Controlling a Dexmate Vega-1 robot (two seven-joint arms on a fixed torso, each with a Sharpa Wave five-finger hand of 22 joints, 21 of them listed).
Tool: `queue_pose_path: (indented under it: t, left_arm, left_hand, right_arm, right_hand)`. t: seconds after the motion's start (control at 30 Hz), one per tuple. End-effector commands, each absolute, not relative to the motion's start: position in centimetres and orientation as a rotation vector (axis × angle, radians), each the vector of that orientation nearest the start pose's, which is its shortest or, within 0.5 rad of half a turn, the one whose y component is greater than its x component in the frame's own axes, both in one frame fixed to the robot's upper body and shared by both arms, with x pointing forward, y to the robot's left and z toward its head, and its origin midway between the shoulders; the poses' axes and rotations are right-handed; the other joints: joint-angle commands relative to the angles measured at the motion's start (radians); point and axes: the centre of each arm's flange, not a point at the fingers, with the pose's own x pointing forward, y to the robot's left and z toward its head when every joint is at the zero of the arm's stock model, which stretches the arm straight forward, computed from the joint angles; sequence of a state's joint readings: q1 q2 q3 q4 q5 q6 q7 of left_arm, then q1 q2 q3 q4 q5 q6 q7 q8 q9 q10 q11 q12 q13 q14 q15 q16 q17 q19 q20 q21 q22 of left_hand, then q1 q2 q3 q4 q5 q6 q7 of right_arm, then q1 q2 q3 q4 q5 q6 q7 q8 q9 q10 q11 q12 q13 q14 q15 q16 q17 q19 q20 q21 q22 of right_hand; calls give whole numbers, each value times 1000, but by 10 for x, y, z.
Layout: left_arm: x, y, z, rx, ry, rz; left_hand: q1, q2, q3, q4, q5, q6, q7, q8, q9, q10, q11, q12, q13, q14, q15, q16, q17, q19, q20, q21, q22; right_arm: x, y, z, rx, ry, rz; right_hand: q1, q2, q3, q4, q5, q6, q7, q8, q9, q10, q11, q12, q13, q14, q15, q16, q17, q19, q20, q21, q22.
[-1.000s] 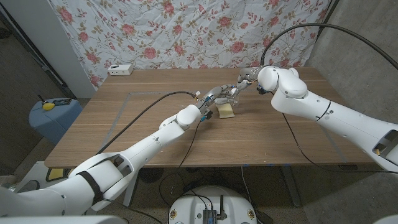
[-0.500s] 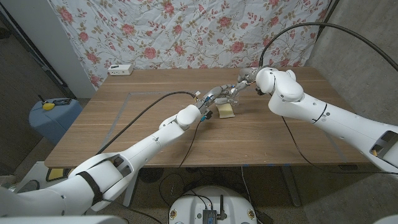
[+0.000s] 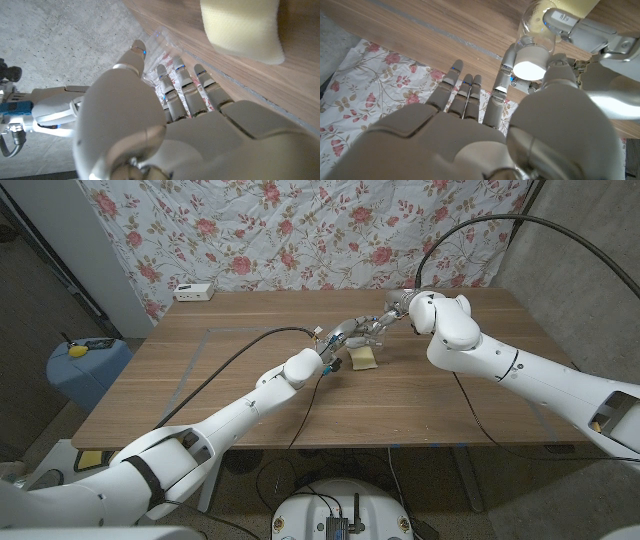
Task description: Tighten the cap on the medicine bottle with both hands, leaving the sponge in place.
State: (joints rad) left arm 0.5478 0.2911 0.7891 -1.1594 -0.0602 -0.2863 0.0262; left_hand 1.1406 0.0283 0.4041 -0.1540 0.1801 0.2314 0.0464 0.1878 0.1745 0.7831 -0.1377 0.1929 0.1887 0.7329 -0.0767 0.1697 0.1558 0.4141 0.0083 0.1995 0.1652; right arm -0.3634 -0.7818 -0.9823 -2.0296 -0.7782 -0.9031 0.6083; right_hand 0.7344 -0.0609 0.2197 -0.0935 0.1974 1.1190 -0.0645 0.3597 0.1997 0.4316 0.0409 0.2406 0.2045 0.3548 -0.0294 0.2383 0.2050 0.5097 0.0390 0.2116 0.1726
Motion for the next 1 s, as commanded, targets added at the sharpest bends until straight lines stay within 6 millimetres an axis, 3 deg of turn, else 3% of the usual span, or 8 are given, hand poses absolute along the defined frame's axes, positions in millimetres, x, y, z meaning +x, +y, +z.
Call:
queue_pose_path:
  t: [0.03,0.3,0.33,0.47,0.5,0.8,0.83,1.0]
  left_arm:
    - [655,41,-5,597,-723,-495]
    - [655,41,-6,591,-721,-491]
    - [655,41,-6,592,-721,-491]
    - [655,41,-7,592,-721,-490]
    - [655,41,-7,591,-722,-489]
    - [656,40,-6,591,-721,-493]
    - [656,40,-6,592,-722,-491]
    - [656,41,-6,591,-721,-491]
  left_hand:
    - [-4,3,10,-1,8,6,4,-1,2,13,-3,5,2,10,-62,3,3,-1,-8,-3,3]
    - [-5,2,11,-1,8,7,3,-1,2,13,-3,5,2,11,-62,3,3,-1,-9,-5,3]
    - [-6,2,11,-1,8,7,3,-1,2,13,-3,5,2,11,-62,3,3,-1,-10,-5,3]
    - [-6,1,12,-1,8,8,2,-1,2,13,-4,5,2,11,-61,2,3,-1,-12,-5,3]
    - [-5,1,12,-1,8,8,2,-1,2,13,-4,5,2,10,-61,2,3,-1,-12,-5,3]
    - [-6,1,14,-1,8,7,2,-1,2,12,-2,4,2,11,-59,2,3,-3,-13,-7,3]
    - [-6,1,14,-1,8,8,1,-1,2,12,-2,4,2,11,-59,2,3,-2,-13,-7,3]
    - [-7,1,15,0,8,8,1,-1,2,13,-5,4,2,11,-59,2,3,-3,-14,-7,3]
  right_arm:
    - [568,-157,96,-1625,-209,-105]
    - [570,-154,94,-1619,-228,-133]
    - [570,-154,94,-1621,-231,-134]
    - [571,-152,93,-1617,-232,-141]
    - [571,-152,92,-1613,-231,-146]
    - [570,-153,89,-1602,-237,-176]
    - [570,-153,89,-1602,-234,-177]
    - [570,-153,89,-1606,-228,-179]
  right_hand:
    - [-15,2,0,9,0,30,-1,10,2,20,-1,6,-1,21,-5,9,2,18,-7,5,3]
    - [-51,-5,-10,17,1,99,-5,24,-3,61,-18,10,-2,56,-14,14,0,45,-17,8,4]
    - [-54,-4,-10,17,2,112,-6,26,-3,72,-10,12,-3,65,-19,15,0,48,-19,8,4]
    - [-62,-4,-10,16,3,160,-8,38,-5,99,-22,15,-3,81,-30,15,-2,59,-26,9,4]
    - [-69,-5,-11,16,2,179,-11,42,-6,111,-36,16,-4,87,-36,15,-3,63,-27,8,4]
    - [-132,-18,-33,35,5,269,-2,63,-11,173,-53,22,-5,122,-48,19,-1,85,-38,8,5]
    - [-145,-19,-37,38,8,278,1,65,-13,178,-66,19,-6,124,-47,17,-1,87,-41,6,5]
    - [-157,-22,-43,41,10,288,1,71,-14,190,-68,18,-6,132,-54,17,-1,91,-43,6,5]
